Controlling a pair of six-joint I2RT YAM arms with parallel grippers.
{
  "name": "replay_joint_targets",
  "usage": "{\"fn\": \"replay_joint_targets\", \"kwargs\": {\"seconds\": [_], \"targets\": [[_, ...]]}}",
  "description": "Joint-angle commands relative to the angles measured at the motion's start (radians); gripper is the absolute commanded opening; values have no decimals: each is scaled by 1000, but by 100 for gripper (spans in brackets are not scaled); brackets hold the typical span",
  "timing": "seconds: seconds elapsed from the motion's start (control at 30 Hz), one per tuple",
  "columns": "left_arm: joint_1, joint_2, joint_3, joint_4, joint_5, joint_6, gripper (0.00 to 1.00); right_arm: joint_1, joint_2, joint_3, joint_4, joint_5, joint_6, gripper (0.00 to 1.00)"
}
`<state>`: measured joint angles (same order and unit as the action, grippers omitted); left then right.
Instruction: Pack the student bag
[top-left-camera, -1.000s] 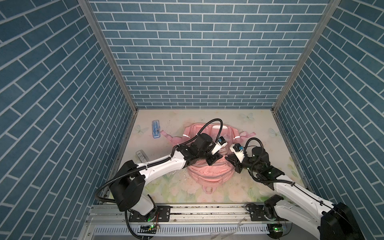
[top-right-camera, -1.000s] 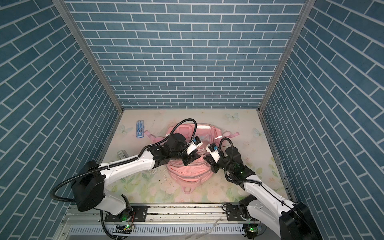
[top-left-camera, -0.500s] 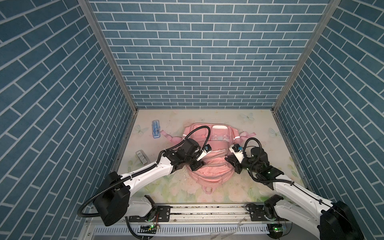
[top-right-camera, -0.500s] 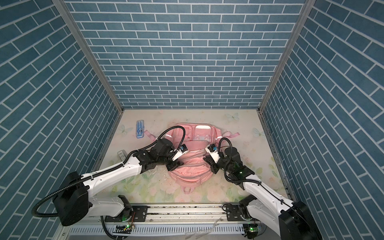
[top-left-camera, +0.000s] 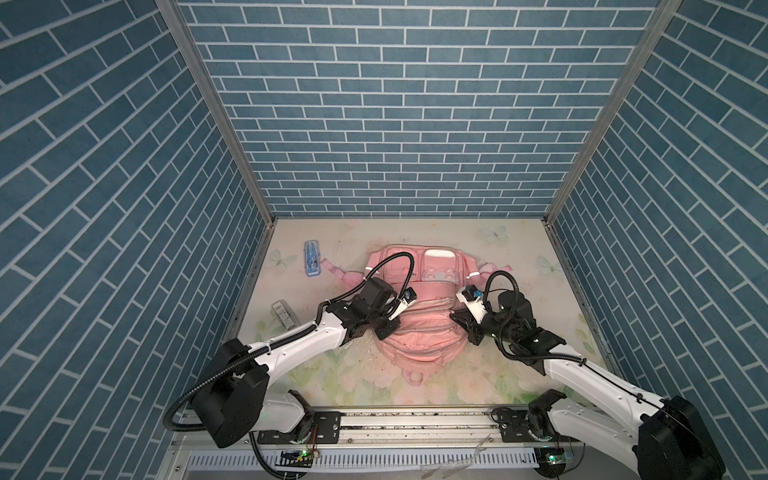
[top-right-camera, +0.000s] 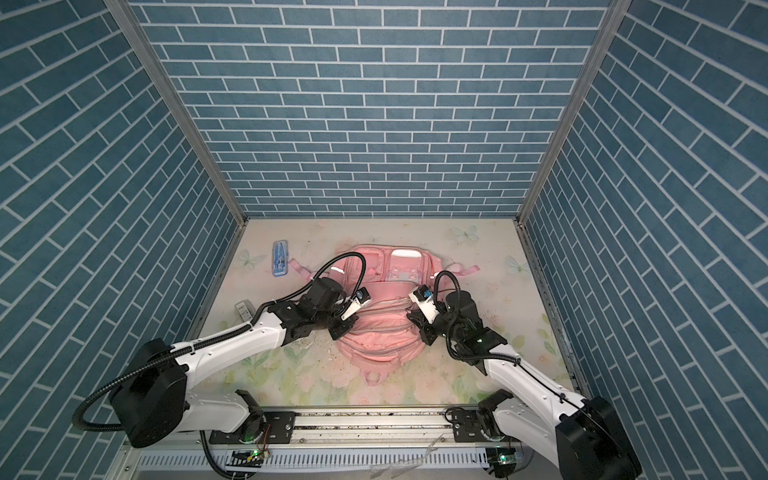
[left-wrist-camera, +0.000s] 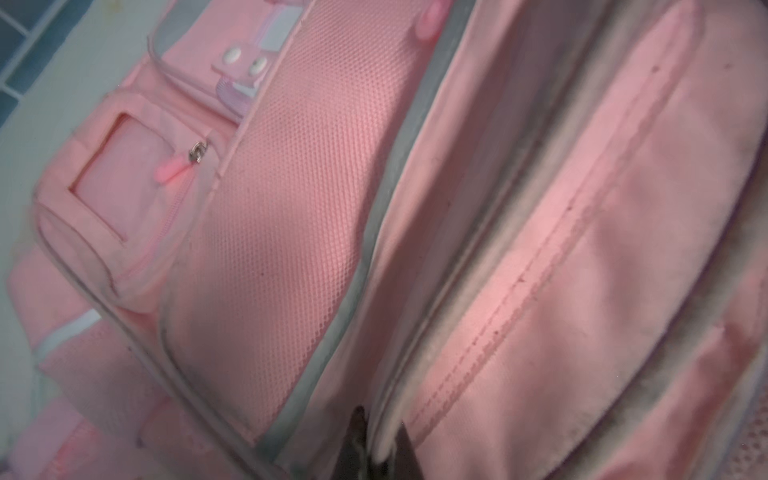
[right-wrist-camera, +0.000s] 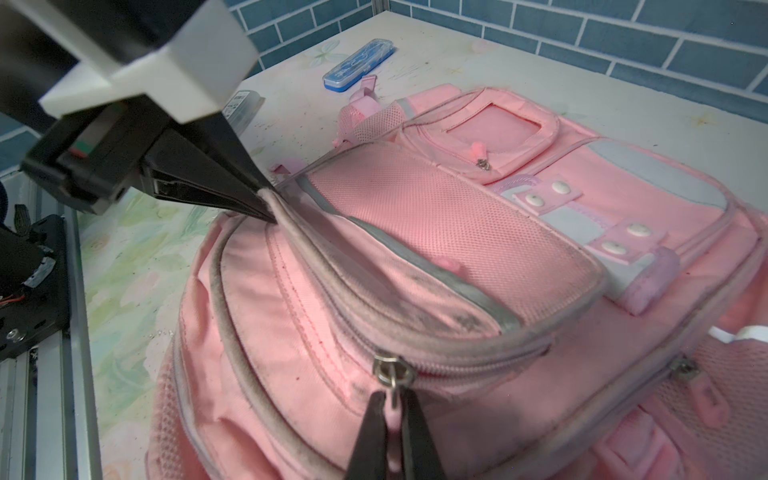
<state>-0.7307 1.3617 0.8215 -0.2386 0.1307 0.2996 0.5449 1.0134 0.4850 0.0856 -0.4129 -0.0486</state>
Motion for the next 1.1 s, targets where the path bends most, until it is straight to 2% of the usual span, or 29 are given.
{"fn": "replay_joint_targets", "kwargs": {"seconds": [0.0,0.07,0.2,0.33,0.43,0.53,0.6,0.7,0.83,0.97,1.07], "targets": [[-45,-29,49,-37,-22,-83,0,-22,26,91,-72,116,32,0],[-75,-27,66,-31,-47,-127,0,-26,48,141,-129,112,26,0],[-74,12,122,-23,-82,-197,0,3,72,203,-211,0,39,0],[-61,36,159,-9,-105,-215,0,92,45,187,-172,-61,54,0],[-59,48,182,-6,-97,-213,0,115,69,158,-75,-101,133,0],[-57,54,196,-8,-70,-229,0,121,115,139,-7,-79,165,0],[-60,55,207,-29,-45,-254,0,119,133,159,-41,-19,166,0],[-88,37,202,-35,8,-303,0,85,129,187,-99,63,143,0],[-158,36,199,12,103,-383,0,-23,104,193,-151,65,103,0],[-175,110,218,153,234,-519,0,-94,108,226,-222,67,-11,0],[-177,194,301,174,249,-522,0,-102,130,268,-287,64,-85,0]]}}
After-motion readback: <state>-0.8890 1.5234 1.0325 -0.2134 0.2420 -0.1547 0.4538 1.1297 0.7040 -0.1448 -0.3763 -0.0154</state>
